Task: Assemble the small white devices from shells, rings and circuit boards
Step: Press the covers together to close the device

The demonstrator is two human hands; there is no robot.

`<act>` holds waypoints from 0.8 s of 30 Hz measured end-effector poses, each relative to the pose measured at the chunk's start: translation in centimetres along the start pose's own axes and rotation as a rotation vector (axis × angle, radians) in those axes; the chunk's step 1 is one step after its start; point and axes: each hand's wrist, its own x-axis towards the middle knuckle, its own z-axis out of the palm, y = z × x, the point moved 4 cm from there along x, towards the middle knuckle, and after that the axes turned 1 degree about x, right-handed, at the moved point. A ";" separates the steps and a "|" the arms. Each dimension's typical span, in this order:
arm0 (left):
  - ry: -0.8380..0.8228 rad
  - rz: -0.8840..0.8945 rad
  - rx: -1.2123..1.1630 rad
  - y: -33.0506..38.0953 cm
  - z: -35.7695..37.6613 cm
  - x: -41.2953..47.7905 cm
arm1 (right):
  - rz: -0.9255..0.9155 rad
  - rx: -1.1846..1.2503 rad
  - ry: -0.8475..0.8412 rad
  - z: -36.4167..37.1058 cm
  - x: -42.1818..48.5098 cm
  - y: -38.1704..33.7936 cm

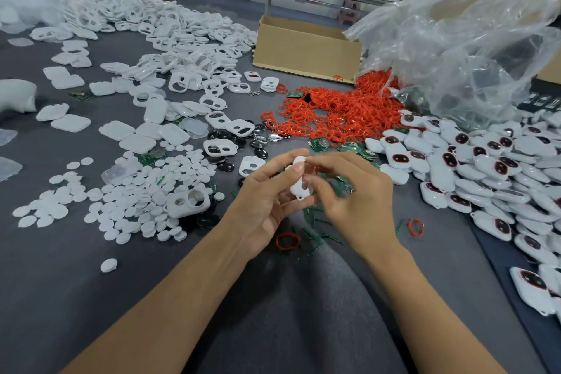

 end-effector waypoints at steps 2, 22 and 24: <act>0.013 0.001 0.010 -0.1 -0.1 0.1 | -0.008 -0.022 -0.011 0.1 -0.1 -0.3; 0.107 0.028 0.037 -0.3 -0.1 0.0 | 0.013 -0.068 0.005 0.6 -0.3 -0.3; 0.109 0.030 0.030 -0.3 -0.1 0.0 | 0.013 -0.085 0.013 0.7 -0.4 -0.3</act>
